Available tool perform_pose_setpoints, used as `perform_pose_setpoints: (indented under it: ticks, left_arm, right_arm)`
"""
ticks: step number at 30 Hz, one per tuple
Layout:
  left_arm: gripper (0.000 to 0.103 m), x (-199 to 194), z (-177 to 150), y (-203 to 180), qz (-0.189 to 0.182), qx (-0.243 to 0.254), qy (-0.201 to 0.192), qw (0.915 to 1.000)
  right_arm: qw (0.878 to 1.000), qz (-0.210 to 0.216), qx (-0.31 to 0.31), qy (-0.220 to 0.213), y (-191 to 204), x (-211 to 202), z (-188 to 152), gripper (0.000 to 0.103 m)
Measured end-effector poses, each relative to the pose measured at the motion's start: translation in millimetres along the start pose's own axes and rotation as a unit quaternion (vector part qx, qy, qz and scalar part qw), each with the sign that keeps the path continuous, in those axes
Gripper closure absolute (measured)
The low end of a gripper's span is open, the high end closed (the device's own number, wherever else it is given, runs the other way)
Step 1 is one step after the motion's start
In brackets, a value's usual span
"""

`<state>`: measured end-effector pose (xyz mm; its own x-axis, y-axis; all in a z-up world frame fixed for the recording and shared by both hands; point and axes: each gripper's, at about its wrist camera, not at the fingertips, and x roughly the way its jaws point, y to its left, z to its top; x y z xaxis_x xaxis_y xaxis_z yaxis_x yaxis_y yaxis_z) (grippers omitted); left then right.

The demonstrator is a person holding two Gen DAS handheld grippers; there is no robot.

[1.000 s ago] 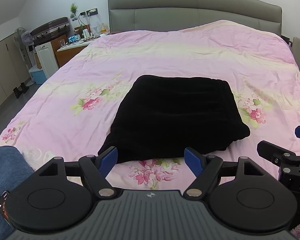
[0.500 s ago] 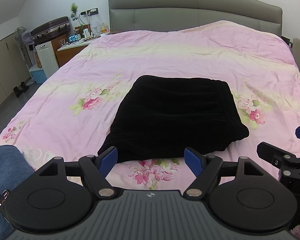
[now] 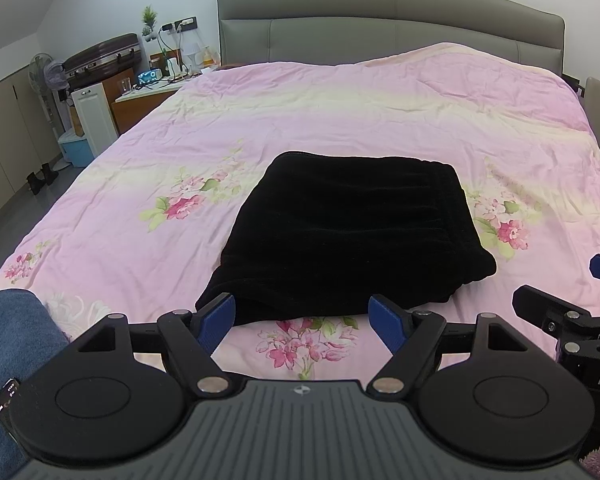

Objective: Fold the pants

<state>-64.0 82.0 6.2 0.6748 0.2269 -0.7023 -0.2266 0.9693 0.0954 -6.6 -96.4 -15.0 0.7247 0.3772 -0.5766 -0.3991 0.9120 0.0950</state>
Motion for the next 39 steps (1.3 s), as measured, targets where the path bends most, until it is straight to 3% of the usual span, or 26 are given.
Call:
perform_pose_setpoints:
  ticks: [39]
  left_arm:
    - [0.014,-10.5,1.1,-9.7,-0.01,0.008,-0.012,0.9998]
  right_arm:
    - [1.0,-0.007,0.004,-0.001,-3.8,-7.7,-2.7,0.005]
